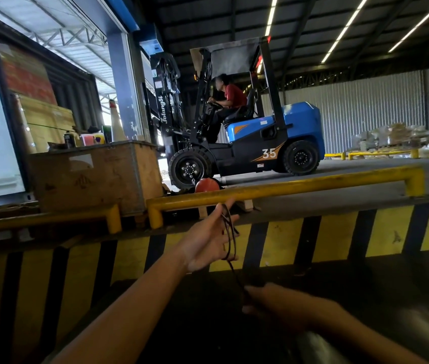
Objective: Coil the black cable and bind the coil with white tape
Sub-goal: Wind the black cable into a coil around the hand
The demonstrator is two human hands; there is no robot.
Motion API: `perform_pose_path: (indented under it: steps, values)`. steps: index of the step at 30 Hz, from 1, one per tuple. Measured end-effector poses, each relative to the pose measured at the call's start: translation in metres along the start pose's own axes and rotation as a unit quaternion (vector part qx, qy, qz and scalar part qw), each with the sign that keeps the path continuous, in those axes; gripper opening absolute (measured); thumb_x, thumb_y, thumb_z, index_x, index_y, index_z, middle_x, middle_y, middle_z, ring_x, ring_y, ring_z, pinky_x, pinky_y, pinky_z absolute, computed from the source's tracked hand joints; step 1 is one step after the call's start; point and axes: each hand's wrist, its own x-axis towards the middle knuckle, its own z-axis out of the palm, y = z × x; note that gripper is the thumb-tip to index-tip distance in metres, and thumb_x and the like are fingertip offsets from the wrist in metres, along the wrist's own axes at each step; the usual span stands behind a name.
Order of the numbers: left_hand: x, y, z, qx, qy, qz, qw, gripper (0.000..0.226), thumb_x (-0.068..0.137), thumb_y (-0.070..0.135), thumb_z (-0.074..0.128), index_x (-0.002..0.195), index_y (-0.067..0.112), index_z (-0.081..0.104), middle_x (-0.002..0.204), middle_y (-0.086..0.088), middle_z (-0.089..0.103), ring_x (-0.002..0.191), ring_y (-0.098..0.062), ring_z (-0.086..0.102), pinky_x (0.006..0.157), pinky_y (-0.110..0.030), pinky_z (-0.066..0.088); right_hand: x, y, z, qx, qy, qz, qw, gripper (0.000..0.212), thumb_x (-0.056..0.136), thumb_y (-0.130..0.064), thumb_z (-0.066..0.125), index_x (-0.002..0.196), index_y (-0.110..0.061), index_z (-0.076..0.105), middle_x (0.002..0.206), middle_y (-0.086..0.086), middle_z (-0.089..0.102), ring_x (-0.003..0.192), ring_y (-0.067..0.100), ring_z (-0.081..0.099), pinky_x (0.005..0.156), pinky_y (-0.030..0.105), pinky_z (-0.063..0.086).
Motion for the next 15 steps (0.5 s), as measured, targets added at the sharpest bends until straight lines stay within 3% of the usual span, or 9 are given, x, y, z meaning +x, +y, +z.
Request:
perform_pose_path:
  steps: [4,6,10,13,15]
  values:
    - [-0.001,-0.006,-0.012,0.167,0.084,-0.018,0.982,0.045,0.097,0.05,0.029,0.142,0.049,0.029,0.162,-0.003,0.008,0.146,-0.036,0.005,0.109,-0.066,0.01,-0.027,0.01,-0.044,-0.046,0.081,-0.074,0.993,0.023,0.095,-0.029,0.044,0.111,-0.019,0.056,0.109,0.001,0.061,0.1,0.008,0.055,0.086,0.017,0.04]
    - [-0.002,-0.004,-0.004,0.274,0.06,-0.056,0.958,0.045,0.098,0.049,0.027,0.143,0.046,0.027,0.161,0.0,0.011,0.146,-0.035,0.011,0.11,-0.061,0.015,-0.033,0.013,-0.064,-0.042,0.129,-0.096,0.986,0.021,0.094,-0.028,0.047,0.103,-0.018,0.063,0.098,-0.005,0.063,0.091,0.002,0.057,0.081,0.014,0.042]
    - [-0.004,0.003,0.028,0.462,-0.02,-0.133,0.876,0.05,0.099,0.049,0.025,0.147,0.036,0.025,0.158,-0.003,0.025,0.143,-0.029,0.024,0.112,-0.046,0.023,-0.03,0.018,-0.09,-0.01,0.225,-0.088,0.97,0.013,0.083,-0.031,0.064,0.085,-0.02,0.071,0.082,0.0,0.072,0.077,0.012,0.065,0.075,0.035,0.051]
    - [-0.007,0.011,0.042,0.502,-0.019,-0.201,0.841,0.058,0.097,0.054,0.026,0.149,0.028,0.024,0.155,-0.009,0.029,0.136,-0.034,0.035,0.109,-0.051,0.032,-0.03,0.017,-0.098,-0.023,0.235,-0.081,0.968,0.012,0.078,-0.033,0.07,0.078,-0.021,0.071,0.065,-0.019,0.066,0.06,-0.001,0.057,0.061,0.024,0.04]
    - [-0.009,0.015,0.041,0.511,-0.042,-0.22,0.83,0.053,0.098,0.053,0.025,0.147,0.033,0.028,0.156,-0.005,0.028,0.138,-0.032,0.032,0.11,-0.052,0.028,-0.03,0.017,-0.097,-0.037,0.232,-0.074,0.969,0.012,0.078,-0.032,0.071,0.077,-0.02,0.068,0.055,-0.028,0.058,0.054,-0.005,0.051,0.056,0.015,0.033]
